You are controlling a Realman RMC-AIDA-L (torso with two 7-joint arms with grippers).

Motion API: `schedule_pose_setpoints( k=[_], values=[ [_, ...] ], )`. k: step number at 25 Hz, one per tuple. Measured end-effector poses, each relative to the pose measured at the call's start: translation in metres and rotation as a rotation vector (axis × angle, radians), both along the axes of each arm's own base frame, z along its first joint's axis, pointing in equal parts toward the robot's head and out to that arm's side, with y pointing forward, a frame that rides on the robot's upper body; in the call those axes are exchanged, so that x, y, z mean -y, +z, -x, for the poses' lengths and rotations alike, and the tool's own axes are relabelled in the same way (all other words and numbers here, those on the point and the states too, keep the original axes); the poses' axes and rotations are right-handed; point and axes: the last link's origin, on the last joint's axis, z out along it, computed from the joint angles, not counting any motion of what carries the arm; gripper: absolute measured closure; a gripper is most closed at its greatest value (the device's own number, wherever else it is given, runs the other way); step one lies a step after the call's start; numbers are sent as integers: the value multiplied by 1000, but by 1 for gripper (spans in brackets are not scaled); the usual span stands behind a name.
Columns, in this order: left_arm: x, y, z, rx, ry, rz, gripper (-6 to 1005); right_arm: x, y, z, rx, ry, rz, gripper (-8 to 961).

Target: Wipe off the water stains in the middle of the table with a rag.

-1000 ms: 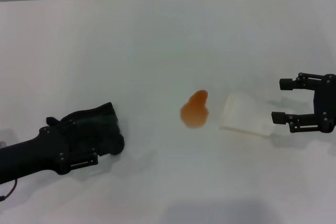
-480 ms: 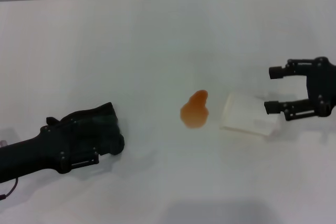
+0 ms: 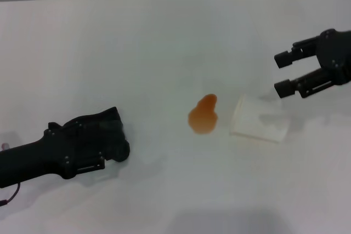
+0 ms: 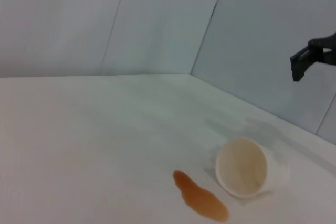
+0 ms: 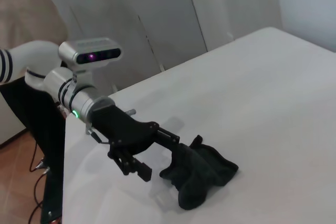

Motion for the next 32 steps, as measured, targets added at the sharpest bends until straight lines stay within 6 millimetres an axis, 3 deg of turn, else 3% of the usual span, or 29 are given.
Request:
schedule_pose_setpoints(
  k=[7,18,32],
  values=[
    [-3,0,-2,0,-11,1,124,-17,-4,12,164,-97,22,97],
    [-7,-2,-8,0,-29,10,124,-22,-28,5,374,-152,18,97],
    [-7,-3,-7,-6,-28,12,124,-23,-61,-2,466,-103,-19,98]
  ],
)
